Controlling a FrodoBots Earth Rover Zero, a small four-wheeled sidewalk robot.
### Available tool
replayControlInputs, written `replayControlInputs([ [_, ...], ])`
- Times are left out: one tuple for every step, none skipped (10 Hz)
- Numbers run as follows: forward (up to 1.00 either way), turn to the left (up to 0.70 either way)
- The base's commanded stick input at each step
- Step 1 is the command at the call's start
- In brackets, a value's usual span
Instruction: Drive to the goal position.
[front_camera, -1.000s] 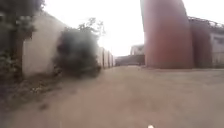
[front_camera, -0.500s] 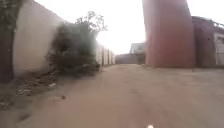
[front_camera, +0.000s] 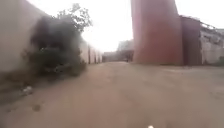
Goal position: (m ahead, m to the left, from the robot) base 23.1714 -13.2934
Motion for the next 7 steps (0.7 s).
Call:
replayControlInputs([
  [0.70, 0.00],
  [0.70, 0.00],
  [0.70, 0.00],
  [0.70, 0.00],
  [0.70, 0.00],
  [0.70, 0.00],
  [0.70, 0.00],
])
